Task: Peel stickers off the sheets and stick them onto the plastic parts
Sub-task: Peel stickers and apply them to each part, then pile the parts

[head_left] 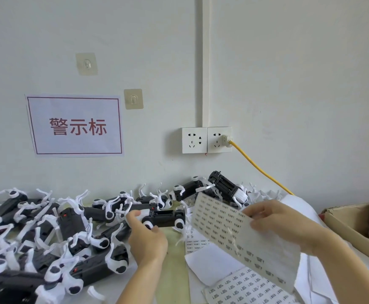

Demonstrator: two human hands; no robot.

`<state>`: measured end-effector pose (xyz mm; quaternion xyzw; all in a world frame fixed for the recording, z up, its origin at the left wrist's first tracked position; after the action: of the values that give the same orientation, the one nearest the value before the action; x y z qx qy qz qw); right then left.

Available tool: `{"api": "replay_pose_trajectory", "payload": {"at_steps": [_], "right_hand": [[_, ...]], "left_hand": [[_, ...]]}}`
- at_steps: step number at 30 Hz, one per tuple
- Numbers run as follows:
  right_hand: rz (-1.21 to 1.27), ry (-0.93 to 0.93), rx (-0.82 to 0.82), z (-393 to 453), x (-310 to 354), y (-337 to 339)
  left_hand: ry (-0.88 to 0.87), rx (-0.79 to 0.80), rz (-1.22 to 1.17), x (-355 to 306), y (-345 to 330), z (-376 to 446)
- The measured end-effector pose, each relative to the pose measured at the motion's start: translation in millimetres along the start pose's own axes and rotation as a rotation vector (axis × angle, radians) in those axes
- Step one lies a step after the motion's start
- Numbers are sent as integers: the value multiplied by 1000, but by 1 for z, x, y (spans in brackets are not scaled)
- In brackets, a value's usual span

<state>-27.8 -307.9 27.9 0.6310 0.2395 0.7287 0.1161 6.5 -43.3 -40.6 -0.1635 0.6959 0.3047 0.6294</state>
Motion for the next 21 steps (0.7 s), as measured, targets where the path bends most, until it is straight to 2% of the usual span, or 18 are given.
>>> {"api": "replay_pose_trajectory", "payload": {"at_steps": [4, 6, 10, 12, 14, 16, 18, 21], "right_hand": [[160, 35, -197, 6, -1, -4], [225, 61, -254, 8, 1, -10], [280, 101, -390, 13, 6, -23], [320, 108, -448, 16, 9, -31], [383, 113, -477, 20, 10, -39], [443, 119, -509, 23, 11, -48], [462, 126, -555, 27, 11, -57], [491, 112, -558, 29, 11, -67]], "left_hand": [[-29, 49, 64, -6, -3, -3], [-82, 14, 109, -11, -5, -7], [-329, -111, 248, -20, -8, -18], [-421, -121, 260, -26, -11, -24], [-455, 22, 134, -29, -16, -33], [-378, 312, -95, -30, -21, -43], [-300, 550, -159, -31, -24, -50], [-257, 646, -200, -30, -27, -51]]}}
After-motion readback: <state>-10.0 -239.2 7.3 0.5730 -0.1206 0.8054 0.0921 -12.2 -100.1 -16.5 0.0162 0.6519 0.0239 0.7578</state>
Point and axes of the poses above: each hand's wrist, its own z-axis towards the middle knuckle, its own y-axis out of the back of the hand, x = y × z, the point moved 1 cm from there along z, towards the middle knuckle, and after that the axes turned 8 degrees about y, right-handed, at the moved point
